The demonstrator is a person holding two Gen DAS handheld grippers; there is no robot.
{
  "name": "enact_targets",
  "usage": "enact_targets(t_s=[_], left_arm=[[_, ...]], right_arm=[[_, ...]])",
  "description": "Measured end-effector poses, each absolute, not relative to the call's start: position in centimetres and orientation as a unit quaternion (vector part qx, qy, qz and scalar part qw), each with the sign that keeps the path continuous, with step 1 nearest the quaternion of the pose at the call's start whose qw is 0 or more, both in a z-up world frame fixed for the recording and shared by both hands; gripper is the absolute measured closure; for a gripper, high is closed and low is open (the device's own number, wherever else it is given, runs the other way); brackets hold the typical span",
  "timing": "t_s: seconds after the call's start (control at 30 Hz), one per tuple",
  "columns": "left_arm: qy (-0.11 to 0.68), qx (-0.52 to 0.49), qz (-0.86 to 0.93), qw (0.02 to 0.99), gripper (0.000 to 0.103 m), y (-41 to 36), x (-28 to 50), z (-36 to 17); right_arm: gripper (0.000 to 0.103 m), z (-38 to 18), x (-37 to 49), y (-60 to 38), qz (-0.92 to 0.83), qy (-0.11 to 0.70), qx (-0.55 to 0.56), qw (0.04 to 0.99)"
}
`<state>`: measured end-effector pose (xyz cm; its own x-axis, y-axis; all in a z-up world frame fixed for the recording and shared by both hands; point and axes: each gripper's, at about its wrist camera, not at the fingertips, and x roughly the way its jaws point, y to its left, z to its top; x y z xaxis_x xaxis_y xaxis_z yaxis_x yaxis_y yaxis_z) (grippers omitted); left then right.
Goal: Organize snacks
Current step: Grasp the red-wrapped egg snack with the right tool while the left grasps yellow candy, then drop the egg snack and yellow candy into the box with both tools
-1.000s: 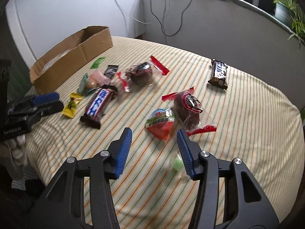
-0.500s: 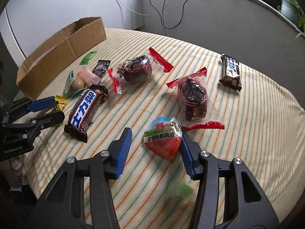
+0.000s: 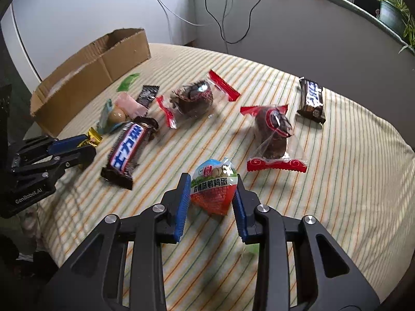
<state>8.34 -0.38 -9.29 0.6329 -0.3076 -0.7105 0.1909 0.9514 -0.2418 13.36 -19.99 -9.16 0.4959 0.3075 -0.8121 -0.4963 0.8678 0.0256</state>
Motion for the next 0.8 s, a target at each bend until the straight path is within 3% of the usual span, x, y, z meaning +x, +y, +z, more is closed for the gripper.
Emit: enact_targets(t_s=[0.8], left_arm=[[0.327,-0.114,-0.059,0.936,0.080,10.6,6.9,-4.6]], right_arm=[[0.071,-1.6,14.5,-8.8,0.319,0.379,-0.108,0.862]])
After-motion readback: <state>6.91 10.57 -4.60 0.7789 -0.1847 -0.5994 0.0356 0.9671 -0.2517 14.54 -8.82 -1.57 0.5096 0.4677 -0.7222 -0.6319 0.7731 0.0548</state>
